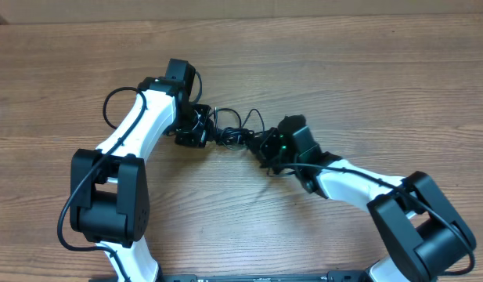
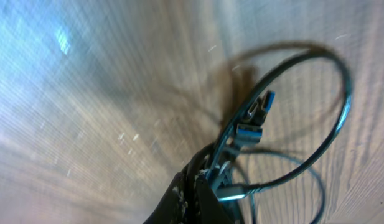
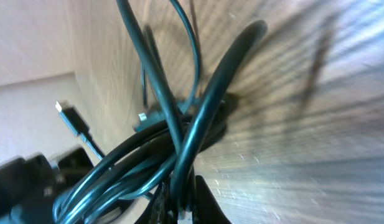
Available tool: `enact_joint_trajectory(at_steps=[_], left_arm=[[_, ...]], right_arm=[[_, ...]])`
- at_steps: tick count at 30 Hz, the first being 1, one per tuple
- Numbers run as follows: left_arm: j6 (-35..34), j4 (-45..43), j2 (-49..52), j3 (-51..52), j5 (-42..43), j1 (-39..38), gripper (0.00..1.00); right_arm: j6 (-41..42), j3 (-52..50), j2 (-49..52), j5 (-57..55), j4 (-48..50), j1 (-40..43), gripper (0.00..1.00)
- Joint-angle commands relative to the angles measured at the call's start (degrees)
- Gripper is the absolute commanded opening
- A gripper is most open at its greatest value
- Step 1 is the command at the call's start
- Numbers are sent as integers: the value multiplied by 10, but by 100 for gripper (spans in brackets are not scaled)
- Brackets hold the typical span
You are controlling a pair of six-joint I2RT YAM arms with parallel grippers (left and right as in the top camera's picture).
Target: Untangle cables
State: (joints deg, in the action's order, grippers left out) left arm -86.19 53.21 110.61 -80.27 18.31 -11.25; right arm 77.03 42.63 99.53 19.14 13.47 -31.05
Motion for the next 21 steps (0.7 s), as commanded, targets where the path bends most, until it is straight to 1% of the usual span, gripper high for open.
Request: enact_joint_trajectory(at_steps=[1, 4, 7, 11, 14, 18, 21], left_arm=[[47, -13, -13, -5, -69, 0, 4], [67, -27, -13, -5, -87, 0, 4], [72, -30, -13, -5, -108, 0, 4], [87, -33, -13, -5, -144, 0, 4], [112, -39, -13, -5, -149, 0, 4], [147, -44, -13, -5, -151, 0, 4], [173, -45, -13, -5, -169, 0, 4]], right_arm=[[-42, 2, -19, 108, -4, 25, 4], [-87, 2, -19, 166, -15, 45, 4], [-130, 2, -19, 197, -34, 59, 4], [-226, 2, -19, 273, -36, 74, 4], [-295, 2, -19, 312, -48, 77, 4], [-316, 2, -19, 311, -71, 81, 4], [-342, 2, -19, 331, -71, 88, 4]])
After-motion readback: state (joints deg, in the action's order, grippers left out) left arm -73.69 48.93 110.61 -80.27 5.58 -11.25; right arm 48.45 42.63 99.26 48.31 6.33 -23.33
